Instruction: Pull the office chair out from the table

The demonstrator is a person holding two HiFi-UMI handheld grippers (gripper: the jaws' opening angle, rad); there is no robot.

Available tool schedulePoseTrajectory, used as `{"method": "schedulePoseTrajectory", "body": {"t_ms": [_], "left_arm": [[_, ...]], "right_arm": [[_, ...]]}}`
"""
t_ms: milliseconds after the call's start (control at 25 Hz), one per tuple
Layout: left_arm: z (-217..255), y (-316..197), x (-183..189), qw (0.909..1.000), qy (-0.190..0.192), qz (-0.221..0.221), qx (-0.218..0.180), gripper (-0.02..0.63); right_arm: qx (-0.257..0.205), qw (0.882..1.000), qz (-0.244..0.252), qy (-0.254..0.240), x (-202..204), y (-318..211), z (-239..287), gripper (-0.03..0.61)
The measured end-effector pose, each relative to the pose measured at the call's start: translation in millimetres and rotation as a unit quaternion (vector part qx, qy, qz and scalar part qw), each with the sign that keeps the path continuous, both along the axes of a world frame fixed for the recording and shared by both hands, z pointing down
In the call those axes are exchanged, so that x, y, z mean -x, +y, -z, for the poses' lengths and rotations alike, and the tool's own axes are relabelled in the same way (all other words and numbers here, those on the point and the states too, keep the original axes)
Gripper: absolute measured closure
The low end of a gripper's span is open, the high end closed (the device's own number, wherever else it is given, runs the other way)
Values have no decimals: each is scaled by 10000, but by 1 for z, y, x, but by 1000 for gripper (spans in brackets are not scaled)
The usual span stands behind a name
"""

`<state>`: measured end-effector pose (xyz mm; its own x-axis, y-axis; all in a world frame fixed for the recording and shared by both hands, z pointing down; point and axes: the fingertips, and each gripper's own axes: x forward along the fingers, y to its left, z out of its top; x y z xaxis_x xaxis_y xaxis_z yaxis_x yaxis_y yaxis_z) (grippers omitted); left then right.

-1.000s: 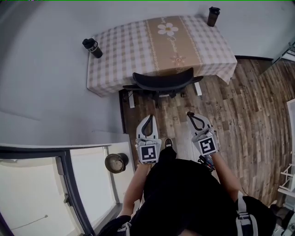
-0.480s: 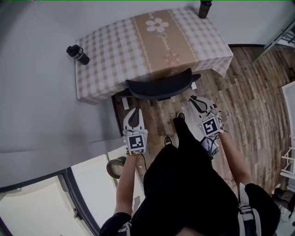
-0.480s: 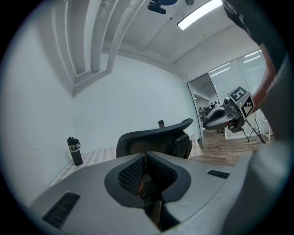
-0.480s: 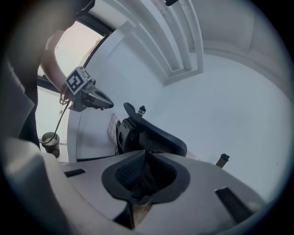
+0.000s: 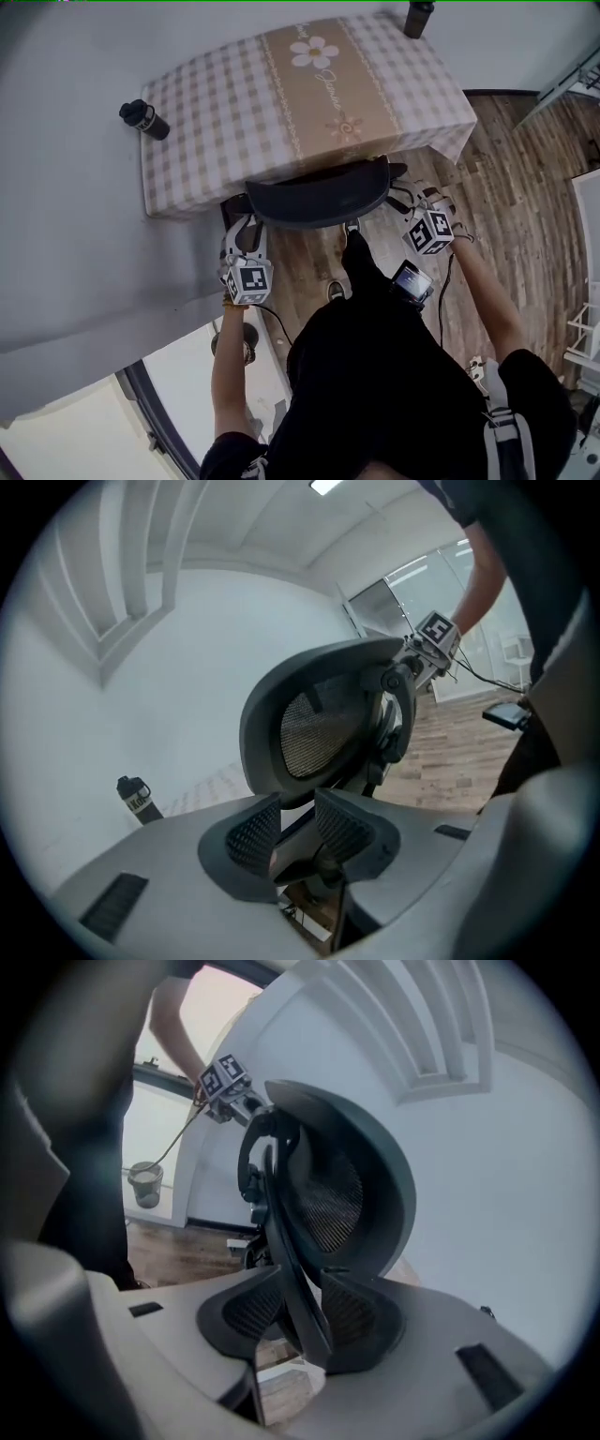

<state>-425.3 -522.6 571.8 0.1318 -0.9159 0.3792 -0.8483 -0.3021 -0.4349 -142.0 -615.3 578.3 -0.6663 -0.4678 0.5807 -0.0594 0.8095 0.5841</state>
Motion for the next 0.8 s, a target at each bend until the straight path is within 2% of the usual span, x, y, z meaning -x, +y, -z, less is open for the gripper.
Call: {"method": "schedulePoseTrajectory", "body": {"t_ms": [80,120,240,360,480,680,800], "left_arm": [[-11,-9,2,9985,-382,-296,247,481],[-17,-12,3,9964,-612,-456,366,456],[-33,-21,6,9874,-1148,-857,672,455],[-36,-27,7,9824,-1190,-1163,851,453],[-33,-25,22,9791,-1218,-1333,933,426],[-36,-32,15,9668,-1649,-1597,1125,413],[-38,-33,16,9546,-2029,-1777,1265,397]], "right_arm": [[-36,9993,216,292,2,-11,-7,425],[-28,9986,310,428,3,-16,-12,414],[68,9950,574,814,5,-25,-27,385],[206,9885,829,1249,6,-28,-41,399],[296,9806,981,1673,14,-27,-53,393],[234,9747,1090,1936,4,-34,-57,420],[104,9670,1188,2250,3,-36,-62,420]]}}
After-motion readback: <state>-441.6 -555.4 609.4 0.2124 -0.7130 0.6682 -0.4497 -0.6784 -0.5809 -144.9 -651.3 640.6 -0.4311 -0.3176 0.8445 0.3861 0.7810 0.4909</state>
